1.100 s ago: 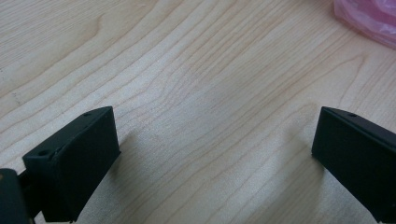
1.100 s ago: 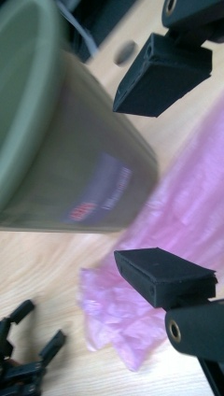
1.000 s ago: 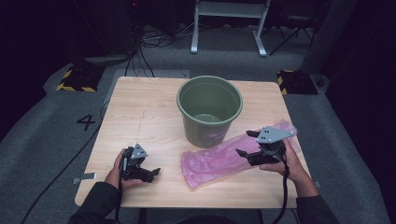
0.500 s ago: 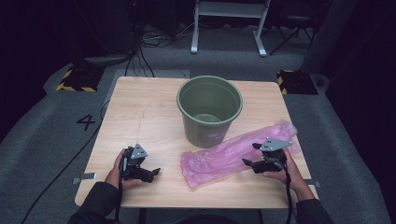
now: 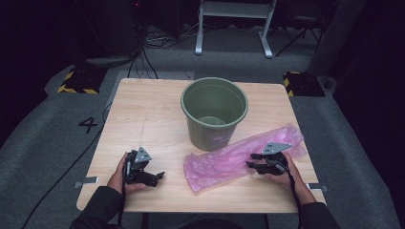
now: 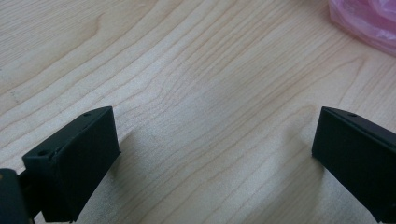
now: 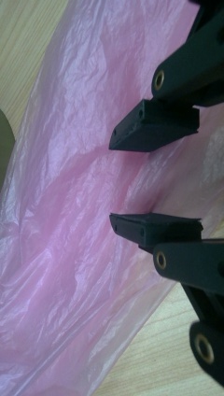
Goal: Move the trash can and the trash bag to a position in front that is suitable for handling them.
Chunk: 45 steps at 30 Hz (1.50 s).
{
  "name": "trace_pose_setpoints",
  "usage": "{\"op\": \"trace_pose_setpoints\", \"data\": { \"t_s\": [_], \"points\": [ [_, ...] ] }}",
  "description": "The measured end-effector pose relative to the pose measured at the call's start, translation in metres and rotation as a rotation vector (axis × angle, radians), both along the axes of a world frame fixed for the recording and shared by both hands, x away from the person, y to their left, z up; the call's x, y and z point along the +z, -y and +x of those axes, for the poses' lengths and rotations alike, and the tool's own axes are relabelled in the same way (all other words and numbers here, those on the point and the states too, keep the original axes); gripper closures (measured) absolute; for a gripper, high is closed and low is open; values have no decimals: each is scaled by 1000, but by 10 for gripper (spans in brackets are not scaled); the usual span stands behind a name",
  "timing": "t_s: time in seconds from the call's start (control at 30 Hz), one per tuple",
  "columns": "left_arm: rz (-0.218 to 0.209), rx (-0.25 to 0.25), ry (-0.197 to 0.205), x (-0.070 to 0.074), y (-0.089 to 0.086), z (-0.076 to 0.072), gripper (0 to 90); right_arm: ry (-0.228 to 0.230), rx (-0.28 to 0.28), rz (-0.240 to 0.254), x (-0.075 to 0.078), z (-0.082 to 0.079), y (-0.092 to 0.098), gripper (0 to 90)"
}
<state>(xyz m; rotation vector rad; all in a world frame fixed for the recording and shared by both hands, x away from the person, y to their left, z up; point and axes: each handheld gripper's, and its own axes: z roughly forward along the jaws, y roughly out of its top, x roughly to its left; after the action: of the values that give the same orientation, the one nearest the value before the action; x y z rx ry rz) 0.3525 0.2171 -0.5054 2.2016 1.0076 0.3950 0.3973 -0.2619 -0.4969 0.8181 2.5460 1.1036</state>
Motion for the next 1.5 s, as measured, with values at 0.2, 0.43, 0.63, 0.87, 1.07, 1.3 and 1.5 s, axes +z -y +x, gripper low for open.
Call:
{"op": "trace_pose_setpoints", "data": {
  "t_s": [0.2, 0.43, 0.63, 0.87, 1.07, 1.3, 1.5],
  "points": [
    [-2, 15, -4, 0, 2, 0, 4, -2, 0, 7, -1, -2, -15, 538],
    [4, 16, -3, 0, 1, 1, 4, -5, 17, 7, -3, -8, -34, 331],
    [4, 17, -2, 0, 0, 1, 4, 65, 58, 34, 12, -23, -37, 269],
    [4, 16, -3, 0, 0, 1, 4, 76, 41, 23, 11, -16, -37, 255],
    [1, 13, -4, 0, 1, 1, 4, 62, 22, 6, 6, -5, -41, 243],
    [1, 12, -7, 0, 1, 1, 5, 29, 21, -21, -3, -1, -49, 264],
    [-1, 10, -3, 0, 1, 1, 6, 9, 36, 4, -5, 0, -47, 285]
  ]
}}
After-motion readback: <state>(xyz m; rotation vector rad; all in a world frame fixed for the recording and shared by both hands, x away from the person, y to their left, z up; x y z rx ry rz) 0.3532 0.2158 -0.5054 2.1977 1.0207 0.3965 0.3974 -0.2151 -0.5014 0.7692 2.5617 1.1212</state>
